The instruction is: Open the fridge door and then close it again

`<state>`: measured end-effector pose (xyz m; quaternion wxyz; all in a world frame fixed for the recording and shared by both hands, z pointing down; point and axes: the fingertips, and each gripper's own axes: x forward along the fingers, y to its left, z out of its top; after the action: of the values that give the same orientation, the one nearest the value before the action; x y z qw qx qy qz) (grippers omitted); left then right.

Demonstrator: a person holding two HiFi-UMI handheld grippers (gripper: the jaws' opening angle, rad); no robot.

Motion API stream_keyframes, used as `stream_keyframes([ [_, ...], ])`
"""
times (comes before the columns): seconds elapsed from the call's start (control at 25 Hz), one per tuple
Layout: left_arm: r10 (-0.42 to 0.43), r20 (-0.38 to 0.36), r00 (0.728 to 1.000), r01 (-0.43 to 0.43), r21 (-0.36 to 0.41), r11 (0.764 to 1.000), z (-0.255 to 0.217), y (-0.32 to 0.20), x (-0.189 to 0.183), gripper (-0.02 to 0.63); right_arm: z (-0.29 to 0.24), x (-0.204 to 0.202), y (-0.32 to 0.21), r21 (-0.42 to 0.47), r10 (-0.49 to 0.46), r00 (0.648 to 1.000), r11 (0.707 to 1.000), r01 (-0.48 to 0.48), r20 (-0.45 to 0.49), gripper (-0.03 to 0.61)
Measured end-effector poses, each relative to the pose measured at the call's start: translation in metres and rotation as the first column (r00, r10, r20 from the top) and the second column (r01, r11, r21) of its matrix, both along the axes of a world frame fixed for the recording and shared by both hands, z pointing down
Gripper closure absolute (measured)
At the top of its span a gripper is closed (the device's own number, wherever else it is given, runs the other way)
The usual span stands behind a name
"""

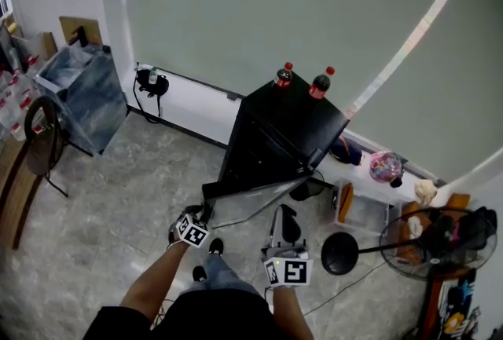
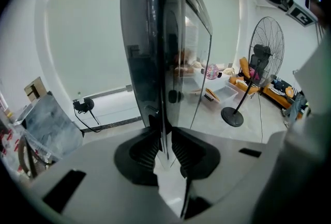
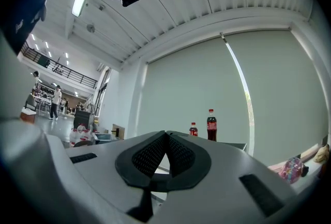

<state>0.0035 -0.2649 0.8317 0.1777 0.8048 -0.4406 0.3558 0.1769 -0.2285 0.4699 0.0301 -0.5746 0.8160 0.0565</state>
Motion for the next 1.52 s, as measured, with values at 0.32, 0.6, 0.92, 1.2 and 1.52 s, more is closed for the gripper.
stream_keyframes([
  [0.32,0.018,-0.032,0.999,-0.018,-0.004,1.000,0.005,-0.029,-0.013,0.540,-0.006,-0.020,-0.039,0.031,-0.048,0.999,0.998,0.048,0.010,0.569],
  [0.6,0.039,-0.017,0.999,-0.039,-0.015,0.999,0.009,-0.065,-0.023,0.538,-0.012,-0.023,-0.084,0.059,-0.083,0.996,0.995,0.081,0.029,0.569],
  [0.92,0.032,0.011,0.999,-0.031,-0.043,0.999,0.008,-0.103,-0.033,0.537,-0.006,-0.018,-0.110,0.035,-0.110,0.993,0.993,0.108,0.041,0.569],
  [1.2,0.042,0.020,0.999,-0.041,-0.033,0.999,0.001,-0.141,-0.033,0.537,-0.002,-0.010,-0.133,0.012,-0.095,0.994,0.995,0.095,0.052,0.569],
  [1.52,0.115,0.018,0.993,-0.114,-0.059,0.992,0.001,-0.176,-0.028,0.537,-0.001,-0.012,-0.155,0.007,-0.019,0.999,1.000,0.018,0.048,0.569],
])
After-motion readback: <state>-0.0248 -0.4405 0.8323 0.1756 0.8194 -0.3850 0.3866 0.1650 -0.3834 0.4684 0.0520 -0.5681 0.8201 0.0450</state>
